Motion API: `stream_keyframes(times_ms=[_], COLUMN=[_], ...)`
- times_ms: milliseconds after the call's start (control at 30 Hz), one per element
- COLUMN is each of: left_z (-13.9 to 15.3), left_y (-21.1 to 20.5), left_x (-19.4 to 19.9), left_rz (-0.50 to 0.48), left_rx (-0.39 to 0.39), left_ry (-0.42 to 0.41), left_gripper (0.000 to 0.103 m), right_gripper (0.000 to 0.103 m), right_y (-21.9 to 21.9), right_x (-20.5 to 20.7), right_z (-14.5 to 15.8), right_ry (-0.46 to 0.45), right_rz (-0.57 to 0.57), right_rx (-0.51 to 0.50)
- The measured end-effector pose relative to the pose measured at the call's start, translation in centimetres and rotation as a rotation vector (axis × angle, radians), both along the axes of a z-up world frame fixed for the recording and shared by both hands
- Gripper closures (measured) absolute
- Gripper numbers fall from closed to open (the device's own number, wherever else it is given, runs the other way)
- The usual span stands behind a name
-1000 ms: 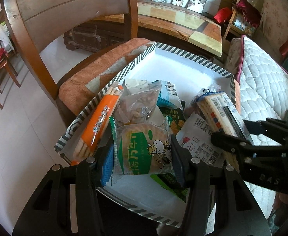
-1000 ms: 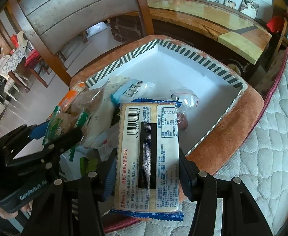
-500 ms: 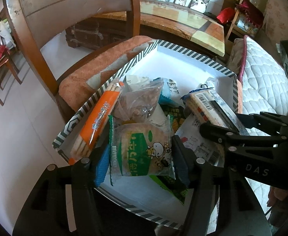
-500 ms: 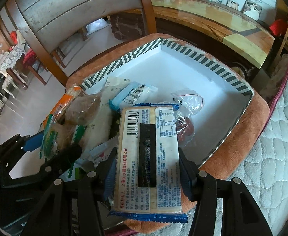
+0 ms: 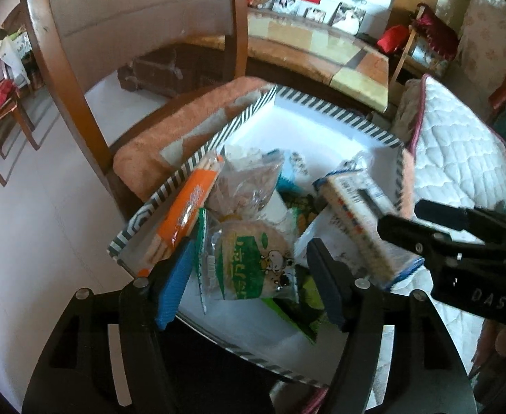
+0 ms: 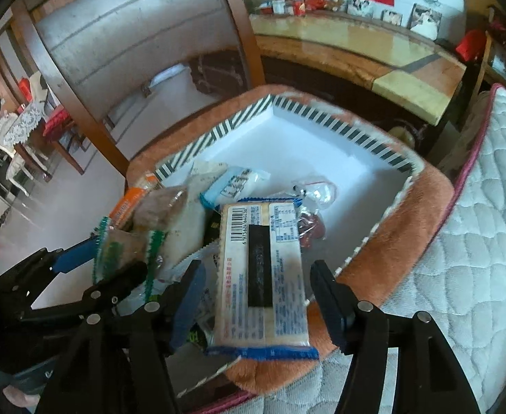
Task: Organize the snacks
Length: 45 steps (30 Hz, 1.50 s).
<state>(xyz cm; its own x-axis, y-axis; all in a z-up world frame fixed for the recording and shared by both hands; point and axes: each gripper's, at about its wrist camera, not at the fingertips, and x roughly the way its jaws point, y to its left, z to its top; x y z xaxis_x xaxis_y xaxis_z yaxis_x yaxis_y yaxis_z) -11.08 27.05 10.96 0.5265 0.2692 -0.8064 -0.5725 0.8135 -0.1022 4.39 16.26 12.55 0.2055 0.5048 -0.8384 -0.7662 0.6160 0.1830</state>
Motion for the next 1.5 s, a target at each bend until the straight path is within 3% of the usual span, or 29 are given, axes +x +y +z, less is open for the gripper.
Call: stream_keyframes(times_ms=[300,567,833,1500], left_z=[2.6,4.2,5.1,4.9], left_y=[-3.6,-7.4,-10.3,-11.3], left_x=[-1.4,-2.5,-3.1,-3.3], left_rz=[-0.083,-0.149,-0.197,-0.222], left_rx=[0.061,0.135,0.127,0.120], left_ry=[-0.060,-0.068,-0.072,-0.074], left_gripper=[0.031,0.030,0.030,0.031], right_gripper=[0.037,0.033,0.033,0.032], right_y=[-5.6,-10.9,-13.9,-14.3], right_x=[-3.0,-5.8,-8.0,-8.5], right_z=[2.3,3.1,3.4,2.7], right_ry=[-0.099,-0.128,-0.135,-0.104], right_rz=[-0.089,-0.160,-0.183,-0.174], right_rx=[0.020,0.054,0.066,0.045])
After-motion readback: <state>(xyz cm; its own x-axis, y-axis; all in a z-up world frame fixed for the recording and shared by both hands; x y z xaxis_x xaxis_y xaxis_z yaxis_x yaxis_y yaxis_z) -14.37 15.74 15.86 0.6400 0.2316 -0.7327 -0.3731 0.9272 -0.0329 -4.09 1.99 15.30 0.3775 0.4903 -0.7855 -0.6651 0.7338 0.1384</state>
